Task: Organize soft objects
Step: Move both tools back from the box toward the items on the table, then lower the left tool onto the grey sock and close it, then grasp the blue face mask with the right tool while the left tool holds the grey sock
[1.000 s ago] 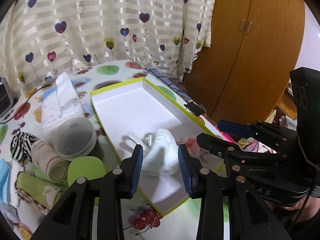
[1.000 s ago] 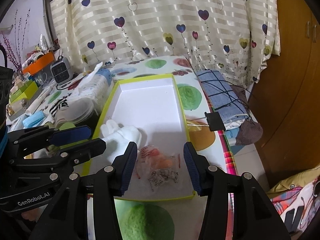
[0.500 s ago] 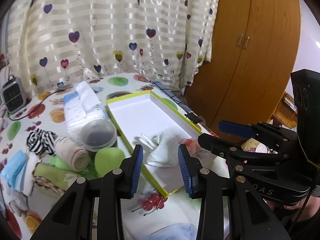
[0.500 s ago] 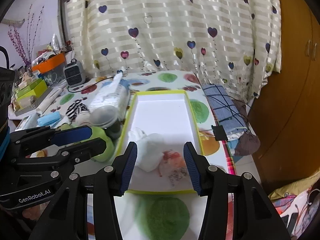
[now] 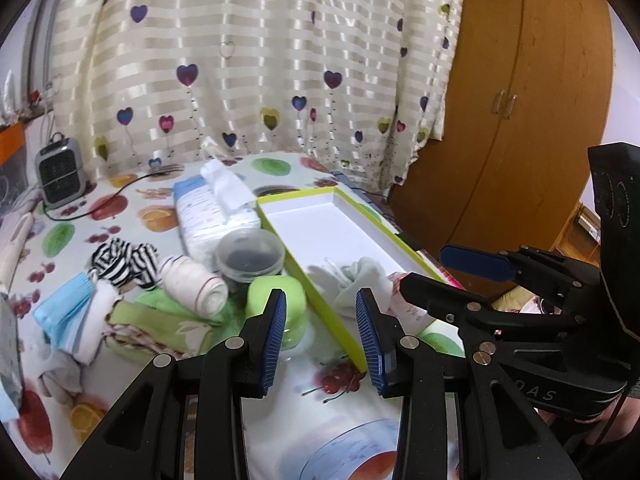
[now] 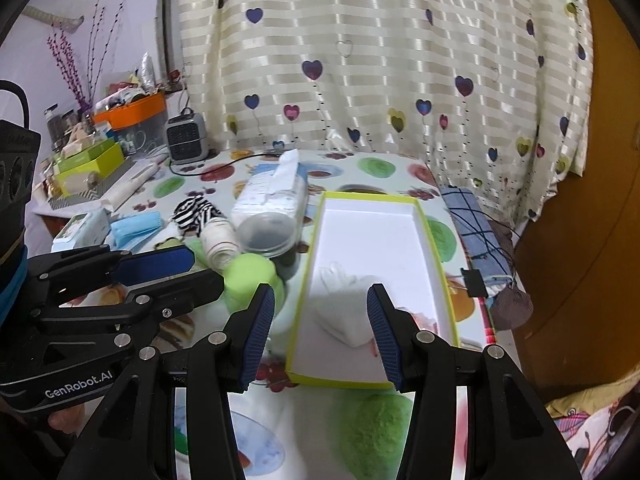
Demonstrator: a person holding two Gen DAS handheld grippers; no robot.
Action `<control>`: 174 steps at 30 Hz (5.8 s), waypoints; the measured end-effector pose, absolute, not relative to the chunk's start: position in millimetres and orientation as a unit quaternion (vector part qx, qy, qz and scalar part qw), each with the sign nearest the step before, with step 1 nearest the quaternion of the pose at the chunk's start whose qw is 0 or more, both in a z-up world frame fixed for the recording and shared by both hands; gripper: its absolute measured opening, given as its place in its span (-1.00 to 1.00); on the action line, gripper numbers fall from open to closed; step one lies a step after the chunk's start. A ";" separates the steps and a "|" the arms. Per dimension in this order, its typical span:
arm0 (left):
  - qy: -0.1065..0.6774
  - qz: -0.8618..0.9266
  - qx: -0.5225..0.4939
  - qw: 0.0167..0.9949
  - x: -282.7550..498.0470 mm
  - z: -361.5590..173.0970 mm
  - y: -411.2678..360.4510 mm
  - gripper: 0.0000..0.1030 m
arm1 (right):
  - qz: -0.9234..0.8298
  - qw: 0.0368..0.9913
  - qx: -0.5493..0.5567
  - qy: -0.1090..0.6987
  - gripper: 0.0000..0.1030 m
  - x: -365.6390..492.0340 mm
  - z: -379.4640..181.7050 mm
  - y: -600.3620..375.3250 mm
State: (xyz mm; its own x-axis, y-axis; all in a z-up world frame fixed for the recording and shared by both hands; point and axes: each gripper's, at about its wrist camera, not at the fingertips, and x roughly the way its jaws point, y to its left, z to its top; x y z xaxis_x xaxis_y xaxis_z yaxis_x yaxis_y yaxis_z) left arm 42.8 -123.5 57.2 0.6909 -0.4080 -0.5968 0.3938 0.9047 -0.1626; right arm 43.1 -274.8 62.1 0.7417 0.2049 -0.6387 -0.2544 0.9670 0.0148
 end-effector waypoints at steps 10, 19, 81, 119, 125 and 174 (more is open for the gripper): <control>0.339 -0.193 -0.030 0.920 41.6 47.2 -100.5 -0.32 | 0.144 0.927 -0.046 0.342 -0.04 40.4 59.9 -256.0; 0.343 -0.180 -0.039 0.921 39.3 42.8 -86.5 -0.32 | 0.161 0.923 -0.053 0.347 -0.04 39.6 56.9 -240.8; 0.381 0.037 -0.135 0.914 83.1 -22.3 97.1 0.07 | 0.297 0.875 -0.084 0.374 -0.02 100.3 29.4 -106.2; 0.383 -0.014 -0.141 0.913 78.2 -34.6 95.1 -0.40 | 0.295 0.841 -0.048 0.452 -0.19 174.5 -3.8 -30.8; 0.385 -0.013 -0.142 0.912 78.7 -35.1 94.8 -0.38 | 0.305 0.841 -0.064 0.443 -0.65 167.7 -3.3 -28.1; 0.359 0.005 -0.146 0.922 23.6 -6.0 103.9 -0.50 | 0.331 0.822 -0.099 0.452 -0.45 107.8 -16.9 -45.3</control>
State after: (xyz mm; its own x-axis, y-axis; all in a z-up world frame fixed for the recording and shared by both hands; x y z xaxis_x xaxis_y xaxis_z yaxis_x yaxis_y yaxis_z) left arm 23.6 103.9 -6.0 0.7417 -0.0952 -0.6640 -0.1150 0.9572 -0.2657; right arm 107.8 -45.3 -16.9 0.3709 0.4556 -0.8092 -0.6343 0.7607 0.1376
